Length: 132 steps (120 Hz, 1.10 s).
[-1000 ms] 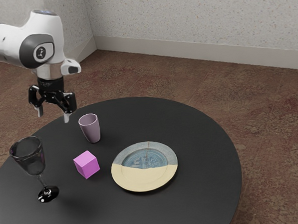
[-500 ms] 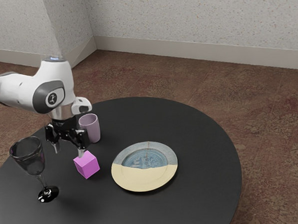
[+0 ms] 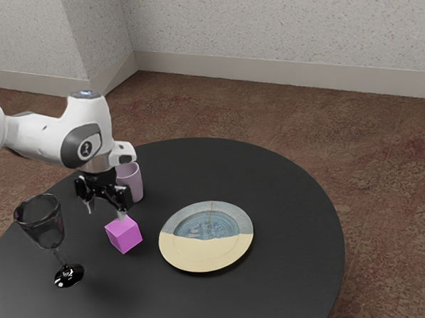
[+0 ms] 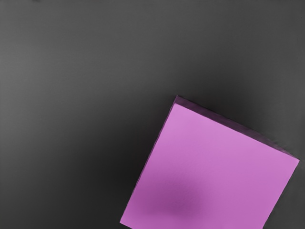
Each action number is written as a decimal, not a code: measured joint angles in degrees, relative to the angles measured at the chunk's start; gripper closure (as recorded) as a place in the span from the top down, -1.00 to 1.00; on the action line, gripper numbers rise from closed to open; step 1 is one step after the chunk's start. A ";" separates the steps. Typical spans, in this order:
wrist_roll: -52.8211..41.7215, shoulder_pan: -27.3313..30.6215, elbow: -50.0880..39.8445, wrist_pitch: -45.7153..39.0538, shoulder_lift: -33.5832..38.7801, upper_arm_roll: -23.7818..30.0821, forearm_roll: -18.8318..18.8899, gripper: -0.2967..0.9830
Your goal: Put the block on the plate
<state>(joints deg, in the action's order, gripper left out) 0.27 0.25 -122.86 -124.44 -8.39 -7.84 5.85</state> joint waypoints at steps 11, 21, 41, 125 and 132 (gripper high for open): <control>-2.02 0.14 -0.15 -1.01 -0.61 0.28 0.04 0.54; -3.90 0.86 -0.14 -1.64 -1.00 1.11 0.00 0.54; -7.22 1.23 0.03 -3.45 -2.26 1.41 0.02 0.54; -14.17 1.26 -1.33 -5.34 -5.50 2.22 -3.39 0.54; -14.44 1.25 -1.06 -5.69 -6.17 2.22 -3.42 0.54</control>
<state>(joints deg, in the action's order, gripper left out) -14.18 1.49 -123.92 -130.13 -14.57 -5.62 2.43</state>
